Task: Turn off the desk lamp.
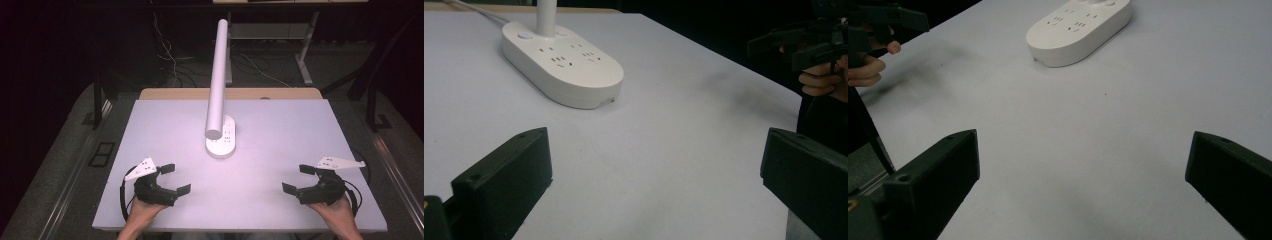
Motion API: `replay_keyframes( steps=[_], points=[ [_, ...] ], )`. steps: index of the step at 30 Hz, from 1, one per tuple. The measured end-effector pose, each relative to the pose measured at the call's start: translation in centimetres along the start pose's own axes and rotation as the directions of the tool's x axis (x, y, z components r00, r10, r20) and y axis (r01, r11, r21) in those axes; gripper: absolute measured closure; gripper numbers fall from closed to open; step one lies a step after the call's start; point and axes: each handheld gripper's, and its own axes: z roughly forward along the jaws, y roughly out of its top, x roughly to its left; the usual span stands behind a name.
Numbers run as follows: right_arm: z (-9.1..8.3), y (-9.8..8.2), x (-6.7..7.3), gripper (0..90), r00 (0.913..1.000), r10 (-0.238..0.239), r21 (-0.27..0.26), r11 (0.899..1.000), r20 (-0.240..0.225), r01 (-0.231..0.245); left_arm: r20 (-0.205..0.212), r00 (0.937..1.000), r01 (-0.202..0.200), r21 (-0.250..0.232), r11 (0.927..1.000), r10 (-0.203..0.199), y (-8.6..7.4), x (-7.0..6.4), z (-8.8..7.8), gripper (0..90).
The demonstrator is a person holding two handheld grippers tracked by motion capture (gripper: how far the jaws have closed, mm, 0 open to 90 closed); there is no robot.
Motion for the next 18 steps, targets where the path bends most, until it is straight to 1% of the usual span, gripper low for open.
replay_keyframes(
  steps=[3,6,8,9,10,14,18],
  points=[
    [0.0,0.2,0.0,1.0,1.0000,-0.008,0.007,1.000,-0.001,0.008,-0.001,1.0000,0.003,0.000,1.0000,-0.003,0.0,0.0,0.0,0.0],
    [0.0,1.0,0.1,0.9,0.9999,-0.011,0.017,1.000,-0.004,0.011,-0.002,1.0000,0.002,0.001,1.0000,-0.002,0.0,-0.1,0.0,0.0],
    [0.0,1.2,0.0,1.0,0.9999,-0.016,0.019,1.000,-0.005,0.016,-0.004,1.0000,0.000,0.001,1.0000,0.000,0.0,-0.1,0.0,0.0],
    [0.0,1.6,0.1,1.0,0.9998,-0.018,0.021,1.000,-0.001,0.018,-0.004,1.0000,-0.001,0.001,1.0000,0.001,0.0,-0.1,0.0,0.0],
    [0.1,1.8,0.0,1.0,0.9997,-0.025,0.018,1.000,-0.001,0.025,-0.004,1.0000,-0.002,0.000,1.0000,0.002,0.0,-0.1,0.0,0.0],
    [0.1,2.4,0.1,1.0,0.9995,-0.031,0.023,0.999,-0.006,0.031,-0.002,1.0000,0.000,0.000,1.0000,0.000,0.0,0.0,0.0,0.0],
    [0.6,3.3,0.1,1.0,0.9988,-0.046,0.035,0.998,-0.014,0.047,-0.003,1.0000,0.003,-0.001,1.0000,-0.003,0.0,0.0,0.0,0.0]
  ],
)
